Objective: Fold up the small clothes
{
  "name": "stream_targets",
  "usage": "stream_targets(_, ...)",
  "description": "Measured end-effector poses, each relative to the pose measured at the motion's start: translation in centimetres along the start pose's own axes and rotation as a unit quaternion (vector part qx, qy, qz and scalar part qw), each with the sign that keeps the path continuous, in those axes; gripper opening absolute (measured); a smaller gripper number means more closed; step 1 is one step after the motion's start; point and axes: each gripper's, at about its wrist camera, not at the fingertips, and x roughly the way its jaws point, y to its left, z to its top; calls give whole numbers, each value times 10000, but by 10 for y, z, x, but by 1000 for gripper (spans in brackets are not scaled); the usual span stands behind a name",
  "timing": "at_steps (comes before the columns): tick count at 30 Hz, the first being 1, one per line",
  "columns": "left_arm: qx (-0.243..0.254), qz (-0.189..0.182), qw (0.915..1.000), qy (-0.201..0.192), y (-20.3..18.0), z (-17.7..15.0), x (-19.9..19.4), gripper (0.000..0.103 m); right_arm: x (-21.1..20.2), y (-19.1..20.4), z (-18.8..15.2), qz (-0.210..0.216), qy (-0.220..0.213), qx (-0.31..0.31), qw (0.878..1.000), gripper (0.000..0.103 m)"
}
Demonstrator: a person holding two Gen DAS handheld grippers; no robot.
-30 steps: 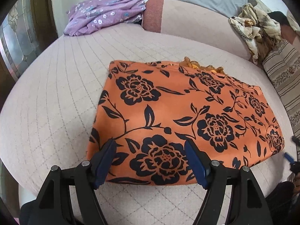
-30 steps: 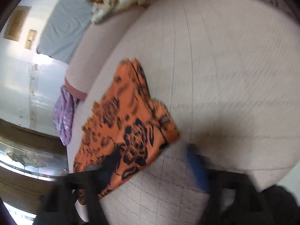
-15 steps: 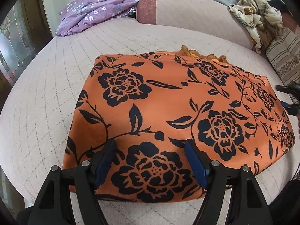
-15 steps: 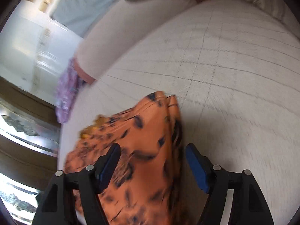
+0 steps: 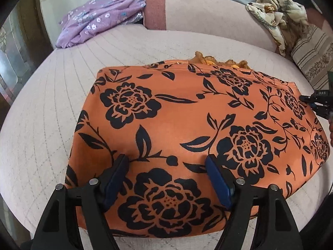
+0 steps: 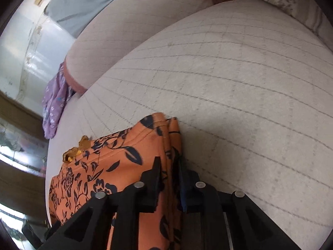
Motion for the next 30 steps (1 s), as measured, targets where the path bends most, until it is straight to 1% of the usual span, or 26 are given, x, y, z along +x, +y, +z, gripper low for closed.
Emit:
stream_targets(2, -18, -11, 10000, 23, 0, 1, 0, 79, -9, -5, 0, -136, -78, 182, 9997, 18)
stream_targets(4, -18, -18, 10000, 41, 1, 1, 1, 79, -23, 2, -4, -325, -240, 56, 9992, 19)
stream_targets(5, -11, -13, 10000, 44, 0, 2, 2, 80, -33, 9, -8, -316, -382, -9, 9988, 19)
stream_targets(6, -10, -9, 10000, 41, 1, 1, 2, 80, -40, 16, -9, -225, -508, -42, 9984, 20)
stream_targets(7, -14, -4, 10000, 37, 1, 1, 2, 80, -50, 25, -14, -37, -624, -73, 9980, 21)
stream_targets(8, -16, 4, 10000, 26, 0, 1, 3, 81, -57, 34, -21, 194, -630, -112, 9978, 22)
stream_targets(9, -3, 13, 10000, 16, 0, 0, 3, 81, -59, 44, -29, 486, -449, -203, 9976, 22)
stream_targets(10, 12, 20, 10000, 12, 0, 0, 3, 81, -54, 52, -39, 812, -162, -322, 9960, 22)
stream_targets(12, 21, 5, 10000, 46, 0, 1, 3, 81, -39, 52, -55, 1183, 303, -372, 9918, 23)
stream_targets(13, 21, -6, 10000, 78, 1, 1, 2, 81, -29, 43, -61, 1062, 475, -288, 9928, 23)
stream_targets(14, 15, -12, 10000, 96, 2, 1, 0, 81, -20, 21, -66, 696, 509, 11, 9963, 18)
stream_targets(15, 9, -12, 9999, 113, 3, 1, -3, 81, -19, -3, -69, 698, 400, 485, 9956, 0)
stream_targets(16, -6, -29, 10000, 84, 6, 0, -8, 81, -26, -27, -72, 902, 242, 1107, 9895, 1)
stream_targets(17, -36, -68, 10000, 5, 7, -1, -13, 81, -35, -30, -73, 923, 91, 1193, 9885, 8)
stream_targets(18, -67, -100, 9999, -79, 8, 0, -18, 81, -50, -25, -74, 843, -130, 1029, 9910, 8)
stream_targets(19, -83, -122, 9998, -133, 8, 0, -21, 81, -60, -18, -76, 850, -207, 849, 9925, 8)
stream_targets(21, -92, -152, 9997, -144, 7, 1, -22, 81, -73, -1, -87, 1189, -169, 573, 9911, 9)
stream_targets(22, -97, -157, 9998, -109, 6, 0, -20, 81, -76, 7, -95, 1319, -94, 358, 9906, 21)
stream_targets(23, -99, -162, 9998, -53, 5, -1, -18, 81, -75, 8, -102, 1353, 25, 204, 9906, 31)
stream_targets(24, -99, -171, 9998, 11, 4, -2, -16, 81, -68, 6, -109, 1257, 168, 176, 9918, 53)
stream_targets(25, -90, -170, 9998, 107, 4, -4, -13, 81, -55, -10, -116, 1072, 408, 398, 9926, 41)
stream_targets(26, -71, -139, 9997, 171, 4, -6, -13, 81, -51, -26, -119, 1180, 413, 709, 9896, 27)
stream_targets(27, -66, -122, 9998, 155, 5, -7, -15, 81, -55, -41, -120, 1152, 306, 1092, 9868, 17)
stream_targets(28, -87, -119, 9999, 76, 7, -8, -19, 81, -63, -45, -119, 1101, 241, 1197, 9864, 21)
stream_targets(29, -111, -112, 9999, 33, 8, -9, -21, 81, -73, -43, -117, 934, 98, 1078, 9897, 21)
stream_targets(30, -145, -98, 9998, 7, 10, -8, -23, 81, -84, -36, -116, 719, -27, 856, 9937, 26)
